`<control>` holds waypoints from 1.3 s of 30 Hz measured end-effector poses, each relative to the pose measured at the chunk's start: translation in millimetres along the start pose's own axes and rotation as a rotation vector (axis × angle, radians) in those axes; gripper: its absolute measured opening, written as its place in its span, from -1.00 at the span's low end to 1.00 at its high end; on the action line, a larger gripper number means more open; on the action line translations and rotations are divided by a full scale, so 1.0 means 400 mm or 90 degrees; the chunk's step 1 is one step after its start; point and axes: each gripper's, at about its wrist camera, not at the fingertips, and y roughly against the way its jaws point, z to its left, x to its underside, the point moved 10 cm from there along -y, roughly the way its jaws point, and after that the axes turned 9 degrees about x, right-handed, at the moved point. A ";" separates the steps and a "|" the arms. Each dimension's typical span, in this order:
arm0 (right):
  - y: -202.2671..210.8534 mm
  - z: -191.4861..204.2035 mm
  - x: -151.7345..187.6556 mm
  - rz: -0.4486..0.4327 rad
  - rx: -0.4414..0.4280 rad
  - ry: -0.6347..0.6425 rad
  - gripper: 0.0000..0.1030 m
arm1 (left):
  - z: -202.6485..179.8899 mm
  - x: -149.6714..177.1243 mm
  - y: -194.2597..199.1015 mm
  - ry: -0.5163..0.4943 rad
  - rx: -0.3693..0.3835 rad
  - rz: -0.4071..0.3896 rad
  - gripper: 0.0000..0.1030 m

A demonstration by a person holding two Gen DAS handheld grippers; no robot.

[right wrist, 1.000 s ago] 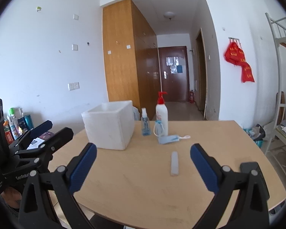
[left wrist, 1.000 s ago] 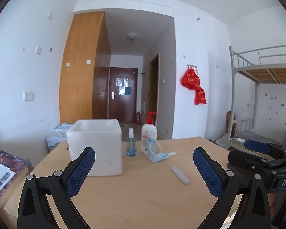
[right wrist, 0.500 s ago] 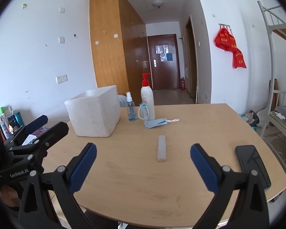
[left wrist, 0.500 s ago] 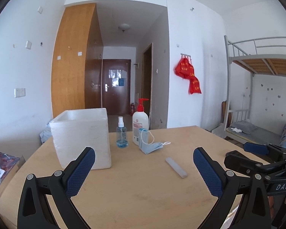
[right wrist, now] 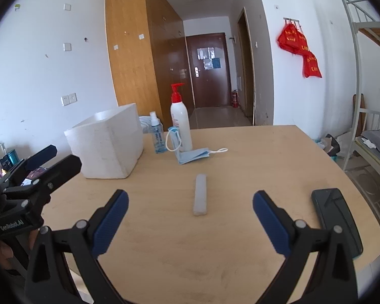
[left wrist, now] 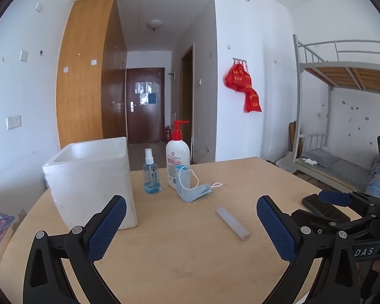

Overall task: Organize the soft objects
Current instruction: 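Move both tools toward the white strip and blue mask on the table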

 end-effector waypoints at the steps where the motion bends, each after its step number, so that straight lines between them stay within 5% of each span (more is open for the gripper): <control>1: -0.007 -0.004 -0.002 0.004 0.004 0.001 0.94 | 0.001 -0.002 -0.011 0.000 0.004 0.005 0.99; 26: -0.214 -0.025 -0.004 0.112 0.007 0.022 0.94 | 0.062 0.006 -0.285 0.049 0.070 0.123 0.97; 39: -0.325 -0.013 0.026 0.189 0.011 0.058 0.93 | 0.104 0.030 -0.460 0.054 0.056 0.196 0.87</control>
